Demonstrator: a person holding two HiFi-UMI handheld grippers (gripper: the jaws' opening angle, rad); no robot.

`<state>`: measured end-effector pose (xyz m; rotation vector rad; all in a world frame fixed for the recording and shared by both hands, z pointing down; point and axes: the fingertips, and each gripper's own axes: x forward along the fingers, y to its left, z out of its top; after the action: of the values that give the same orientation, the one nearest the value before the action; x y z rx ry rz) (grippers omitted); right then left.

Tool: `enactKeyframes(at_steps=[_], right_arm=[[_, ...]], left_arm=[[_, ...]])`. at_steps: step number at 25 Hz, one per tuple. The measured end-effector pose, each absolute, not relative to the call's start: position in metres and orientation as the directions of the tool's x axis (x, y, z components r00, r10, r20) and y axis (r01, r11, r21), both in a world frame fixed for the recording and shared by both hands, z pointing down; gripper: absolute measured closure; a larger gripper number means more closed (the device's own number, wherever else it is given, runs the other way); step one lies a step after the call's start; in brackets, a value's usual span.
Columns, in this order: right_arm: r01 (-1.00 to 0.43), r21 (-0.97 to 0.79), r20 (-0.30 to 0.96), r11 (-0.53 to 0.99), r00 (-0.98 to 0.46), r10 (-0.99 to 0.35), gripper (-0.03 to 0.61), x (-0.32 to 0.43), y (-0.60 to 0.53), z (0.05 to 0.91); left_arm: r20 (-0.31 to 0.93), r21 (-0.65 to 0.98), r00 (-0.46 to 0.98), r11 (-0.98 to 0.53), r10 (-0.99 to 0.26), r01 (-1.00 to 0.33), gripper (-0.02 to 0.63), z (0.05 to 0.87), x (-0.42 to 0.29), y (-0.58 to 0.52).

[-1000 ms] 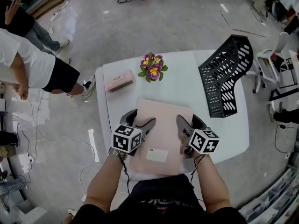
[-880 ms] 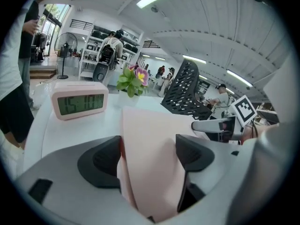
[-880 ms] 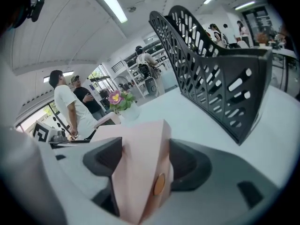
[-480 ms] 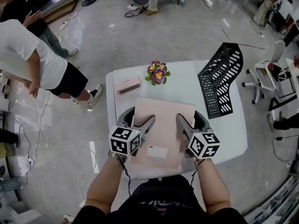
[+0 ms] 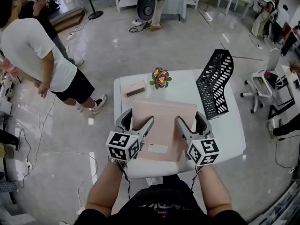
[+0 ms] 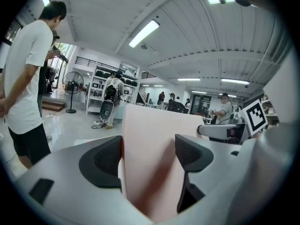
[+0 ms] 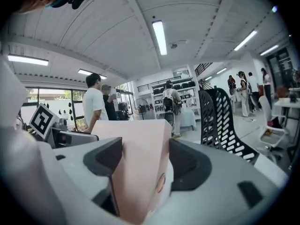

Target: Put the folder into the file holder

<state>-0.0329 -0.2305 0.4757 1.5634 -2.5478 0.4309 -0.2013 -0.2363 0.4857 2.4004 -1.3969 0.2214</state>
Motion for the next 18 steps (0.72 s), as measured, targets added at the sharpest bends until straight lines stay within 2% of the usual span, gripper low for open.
enactKeyframes(at_steps=[10, 18], right_arm=[[-0.881, -0.093, 0.139, 0.464, -0.473, -0.870, 0.262, -0.042, -0.169, 0.437], [-0.875, -0.047, 0.103, 0.483, -0.485, -0.868, 0.265, -0.046, -0.120, 0.426]], left_arm=[[0.206, 0.171, 0.495, -0.467, -0.844, -0.868, 0.258, 0.450, -0.211, -0.177], [0.153, 0.149, 0.496, -0.476, -0.855, -0.866, 0.261, 0.439, -0.216, -0.127]])
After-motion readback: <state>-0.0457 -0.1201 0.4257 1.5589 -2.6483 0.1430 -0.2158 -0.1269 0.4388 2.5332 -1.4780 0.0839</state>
